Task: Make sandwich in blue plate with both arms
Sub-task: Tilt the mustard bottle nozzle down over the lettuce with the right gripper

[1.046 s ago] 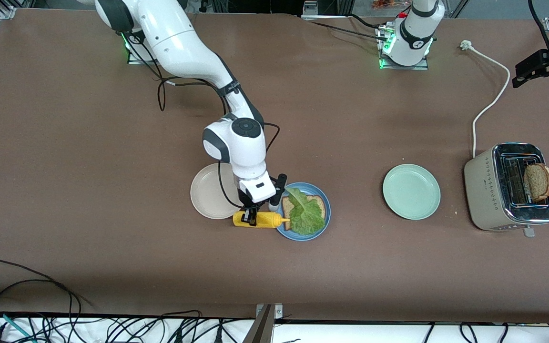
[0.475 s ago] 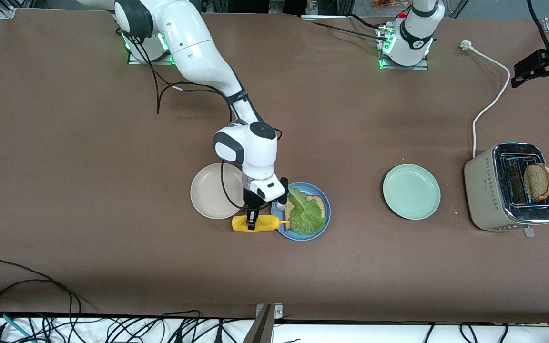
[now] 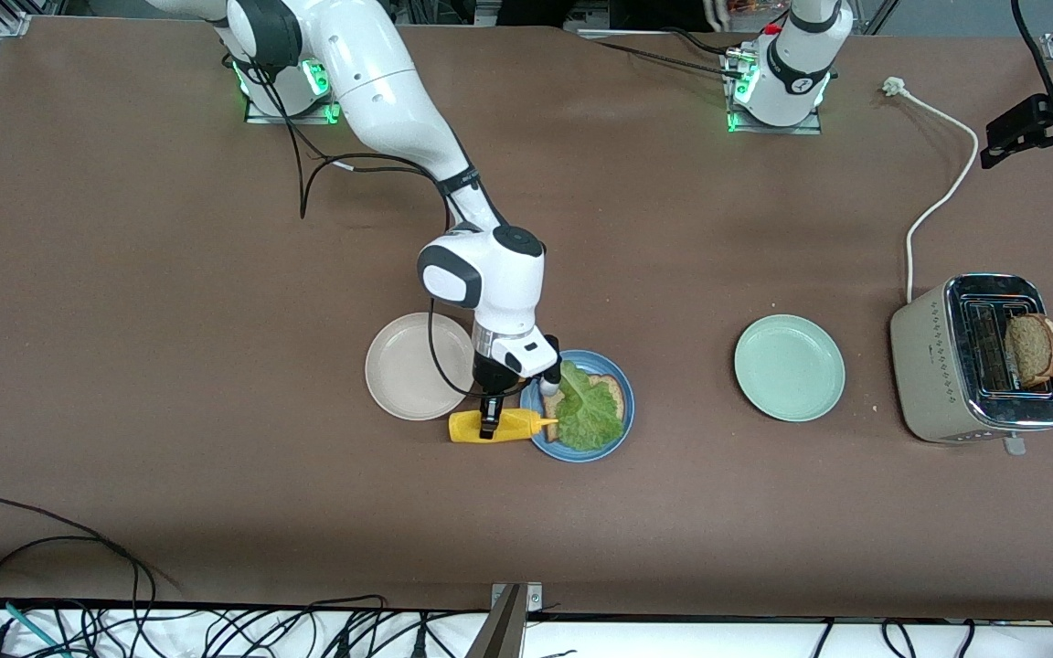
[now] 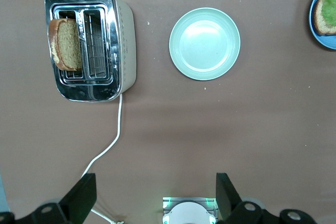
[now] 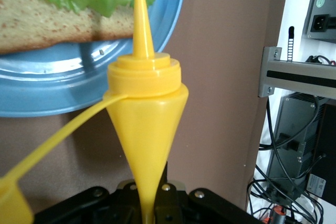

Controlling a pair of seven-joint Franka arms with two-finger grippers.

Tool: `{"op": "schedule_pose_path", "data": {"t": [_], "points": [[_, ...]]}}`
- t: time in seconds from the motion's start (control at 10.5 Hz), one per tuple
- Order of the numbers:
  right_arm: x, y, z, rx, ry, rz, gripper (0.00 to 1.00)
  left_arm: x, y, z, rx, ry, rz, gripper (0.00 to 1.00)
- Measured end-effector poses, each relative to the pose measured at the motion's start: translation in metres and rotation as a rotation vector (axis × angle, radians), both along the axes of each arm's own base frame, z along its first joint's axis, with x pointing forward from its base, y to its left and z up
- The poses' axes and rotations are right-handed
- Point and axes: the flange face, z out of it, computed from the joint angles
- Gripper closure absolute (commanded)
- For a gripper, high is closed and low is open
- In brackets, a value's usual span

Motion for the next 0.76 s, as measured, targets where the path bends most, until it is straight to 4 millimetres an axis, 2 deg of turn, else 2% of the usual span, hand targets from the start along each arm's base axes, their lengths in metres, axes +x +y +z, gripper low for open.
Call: {"op": "schedule_pose_path", "data": {"t": [0.48, 0.76], "points": [[-0.0021, 0.0011, -0.0028, -0.039, -0.014, 0.016, 1.0, 0.0, 0.0, 0.0, 0.0, 0.0, 0.0, 0.0], [-0.0014, 0.0064, 0.0065, 0.045, -0.041, -0.057, 1.0, 0.0, 0.0, 0.0, 0.0, 0.0, 0.0, 0.0]]}}
